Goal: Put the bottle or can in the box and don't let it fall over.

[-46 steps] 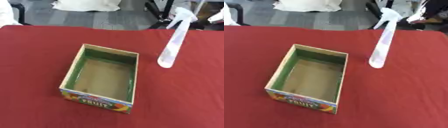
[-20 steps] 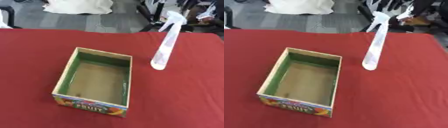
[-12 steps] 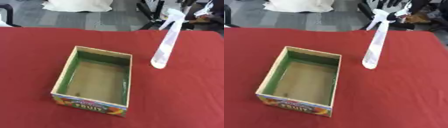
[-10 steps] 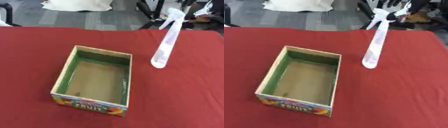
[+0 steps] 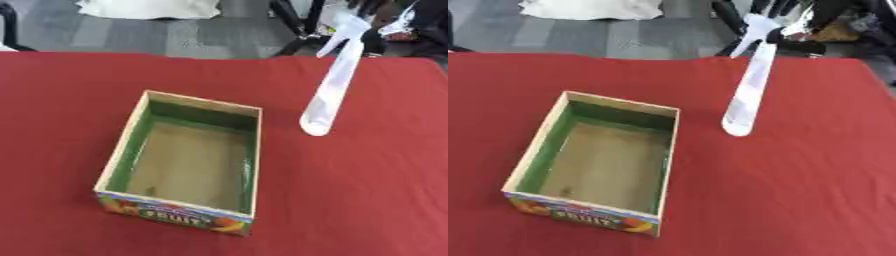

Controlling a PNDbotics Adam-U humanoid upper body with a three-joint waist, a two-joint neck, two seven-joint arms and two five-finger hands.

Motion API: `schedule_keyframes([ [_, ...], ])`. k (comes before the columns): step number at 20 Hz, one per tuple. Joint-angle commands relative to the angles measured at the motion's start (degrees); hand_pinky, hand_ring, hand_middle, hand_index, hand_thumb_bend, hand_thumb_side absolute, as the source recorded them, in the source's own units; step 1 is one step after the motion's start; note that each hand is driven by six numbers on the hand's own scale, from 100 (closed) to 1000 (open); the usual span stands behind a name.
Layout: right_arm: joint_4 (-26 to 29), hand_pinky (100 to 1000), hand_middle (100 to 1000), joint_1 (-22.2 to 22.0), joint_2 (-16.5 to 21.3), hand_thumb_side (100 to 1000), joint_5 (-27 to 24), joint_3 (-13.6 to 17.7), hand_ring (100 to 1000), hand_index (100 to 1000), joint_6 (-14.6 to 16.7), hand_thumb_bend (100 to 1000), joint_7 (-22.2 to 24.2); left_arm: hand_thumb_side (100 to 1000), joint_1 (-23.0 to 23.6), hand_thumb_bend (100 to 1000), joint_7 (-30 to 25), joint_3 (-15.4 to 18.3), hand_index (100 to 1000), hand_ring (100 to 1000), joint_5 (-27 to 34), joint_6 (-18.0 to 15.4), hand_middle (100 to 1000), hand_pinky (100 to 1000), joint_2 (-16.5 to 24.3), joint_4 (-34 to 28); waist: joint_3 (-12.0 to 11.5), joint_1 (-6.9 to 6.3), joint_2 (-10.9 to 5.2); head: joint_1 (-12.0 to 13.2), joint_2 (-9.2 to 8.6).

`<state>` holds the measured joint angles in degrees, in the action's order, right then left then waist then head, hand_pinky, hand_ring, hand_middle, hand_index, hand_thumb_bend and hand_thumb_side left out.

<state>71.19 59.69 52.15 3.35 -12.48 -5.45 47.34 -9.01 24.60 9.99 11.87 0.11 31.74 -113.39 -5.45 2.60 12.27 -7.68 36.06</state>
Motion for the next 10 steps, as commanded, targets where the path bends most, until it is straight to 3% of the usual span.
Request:
schedule_keyframes([
  [1, -0.03, 825, 755, 1.53, 1.0, 122, 0.32, 0.69, 757, 809, -0.02, 429, -0.08, 652, -0.64, 160, -0.2, 0.15, 799, 770, -0.16, -0.01, 780, 665, 1.58, -1.08, 0.02, -0.23, -0.56, -0.27, -0.9],
  [10, -0.77, 825, 753, 1.83, 0.64, 119, 1.0, 0.81, 756, 808, 0.1, 428, -0.82, 658, -0.74, 155, -0.36, 0.1, 798, 771, -0.23, 0.03, 781, 665, 1.41, -1.2, -0.11, -0.3, 0.07, -0.5, -1.78],
])
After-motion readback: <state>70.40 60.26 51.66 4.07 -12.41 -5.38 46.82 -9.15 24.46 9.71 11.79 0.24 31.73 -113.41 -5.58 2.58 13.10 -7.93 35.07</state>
